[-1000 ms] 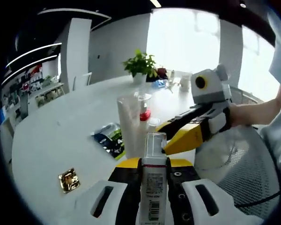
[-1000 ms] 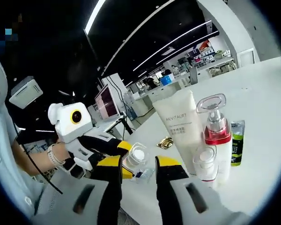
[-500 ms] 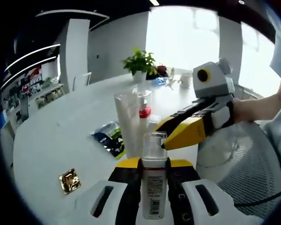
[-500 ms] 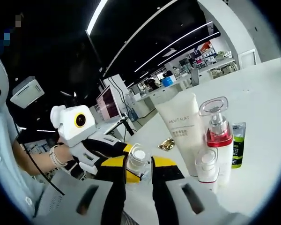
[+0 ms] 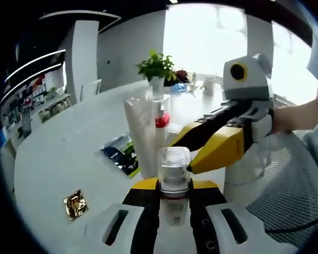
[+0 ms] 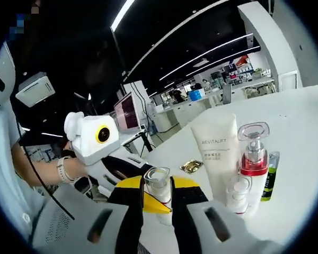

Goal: Arrange the skincare products in the storage area until every visible bottle or jar stands upright without overlapping.

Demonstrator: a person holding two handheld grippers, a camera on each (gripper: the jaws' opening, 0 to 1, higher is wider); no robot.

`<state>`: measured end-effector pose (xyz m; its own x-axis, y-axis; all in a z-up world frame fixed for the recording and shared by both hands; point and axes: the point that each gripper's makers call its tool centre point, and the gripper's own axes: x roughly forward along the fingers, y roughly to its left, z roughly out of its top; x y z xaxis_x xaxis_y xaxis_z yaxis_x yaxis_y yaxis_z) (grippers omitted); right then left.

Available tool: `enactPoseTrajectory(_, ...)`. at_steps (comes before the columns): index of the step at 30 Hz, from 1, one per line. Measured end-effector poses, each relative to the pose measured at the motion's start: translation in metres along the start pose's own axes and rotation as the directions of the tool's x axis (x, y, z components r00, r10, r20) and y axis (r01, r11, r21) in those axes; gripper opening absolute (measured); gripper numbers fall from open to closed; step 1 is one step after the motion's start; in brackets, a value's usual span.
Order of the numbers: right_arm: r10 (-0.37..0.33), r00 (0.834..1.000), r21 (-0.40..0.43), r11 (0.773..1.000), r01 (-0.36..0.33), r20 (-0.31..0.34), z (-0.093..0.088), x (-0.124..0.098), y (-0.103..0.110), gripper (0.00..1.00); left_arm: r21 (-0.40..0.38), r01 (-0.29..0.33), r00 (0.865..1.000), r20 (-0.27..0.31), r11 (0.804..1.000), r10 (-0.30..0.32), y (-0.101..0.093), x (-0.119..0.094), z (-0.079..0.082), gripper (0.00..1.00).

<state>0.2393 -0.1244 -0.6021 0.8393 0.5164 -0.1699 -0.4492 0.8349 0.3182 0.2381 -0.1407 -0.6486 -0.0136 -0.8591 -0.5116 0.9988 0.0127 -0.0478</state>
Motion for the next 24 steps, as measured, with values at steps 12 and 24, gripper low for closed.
enactPoseTrajectory(12, -0.032, 0.997, -0.072, 0.997, 0.027, -0.073, -0.013, 0.002, -0.006, 0.19, 0.005, 0.007, 1.0, -0.008, 1.0, -0.006, 0.001, 0.011, -0.012, 0.17)
enactPoseTrajectory(24, -0.057, 0.991, -0.119, 0.992, 0.043, -0.117, -0.021, 0.004, -0.008, 0.2, 0.021, 0.025, 1.0, -0.003, 0.999, -0.025, 0.001, 0.017, -0.019, 0.18)
